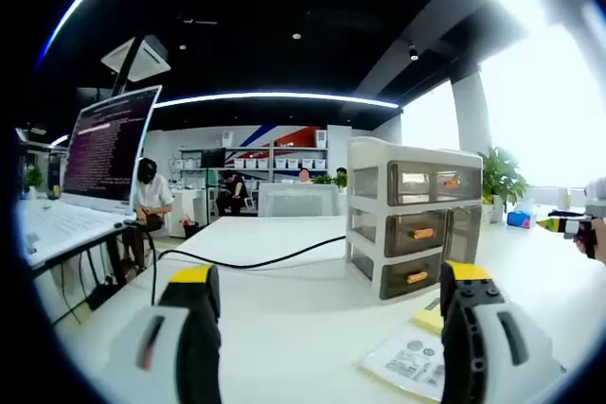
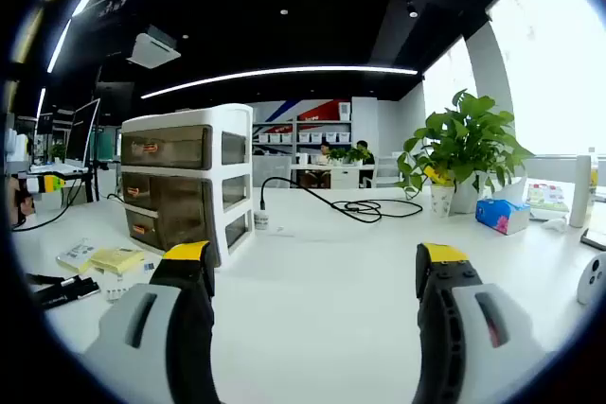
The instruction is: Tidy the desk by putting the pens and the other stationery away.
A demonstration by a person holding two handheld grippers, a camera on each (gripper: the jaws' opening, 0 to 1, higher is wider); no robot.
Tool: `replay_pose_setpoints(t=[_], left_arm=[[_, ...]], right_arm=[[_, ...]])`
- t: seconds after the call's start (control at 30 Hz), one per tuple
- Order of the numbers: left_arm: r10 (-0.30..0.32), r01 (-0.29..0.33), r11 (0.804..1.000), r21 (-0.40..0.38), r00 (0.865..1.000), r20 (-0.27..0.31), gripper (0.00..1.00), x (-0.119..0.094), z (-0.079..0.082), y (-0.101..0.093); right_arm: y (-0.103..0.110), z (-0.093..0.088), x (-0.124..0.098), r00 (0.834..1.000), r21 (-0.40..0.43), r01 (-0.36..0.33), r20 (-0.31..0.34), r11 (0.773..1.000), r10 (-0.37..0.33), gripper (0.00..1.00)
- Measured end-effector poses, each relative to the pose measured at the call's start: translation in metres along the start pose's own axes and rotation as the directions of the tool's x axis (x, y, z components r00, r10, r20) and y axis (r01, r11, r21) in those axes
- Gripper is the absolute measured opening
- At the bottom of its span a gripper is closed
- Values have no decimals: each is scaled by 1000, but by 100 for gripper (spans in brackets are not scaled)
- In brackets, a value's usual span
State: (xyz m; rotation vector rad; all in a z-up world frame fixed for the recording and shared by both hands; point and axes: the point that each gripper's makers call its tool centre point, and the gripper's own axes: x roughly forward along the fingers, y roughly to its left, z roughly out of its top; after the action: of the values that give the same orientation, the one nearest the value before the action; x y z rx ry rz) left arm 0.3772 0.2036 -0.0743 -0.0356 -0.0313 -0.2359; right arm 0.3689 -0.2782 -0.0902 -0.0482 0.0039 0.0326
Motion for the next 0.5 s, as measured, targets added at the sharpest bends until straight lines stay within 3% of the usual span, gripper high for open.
replay_pose_setpoints(t=[0.5], left_arm=[[2, -2, 1000, -12, 1000, -8, 97, 0, -2, 1]], right_arm=[[-2, 1, -1, 1000, 5, 7, 3, 1000, -7, 90]])
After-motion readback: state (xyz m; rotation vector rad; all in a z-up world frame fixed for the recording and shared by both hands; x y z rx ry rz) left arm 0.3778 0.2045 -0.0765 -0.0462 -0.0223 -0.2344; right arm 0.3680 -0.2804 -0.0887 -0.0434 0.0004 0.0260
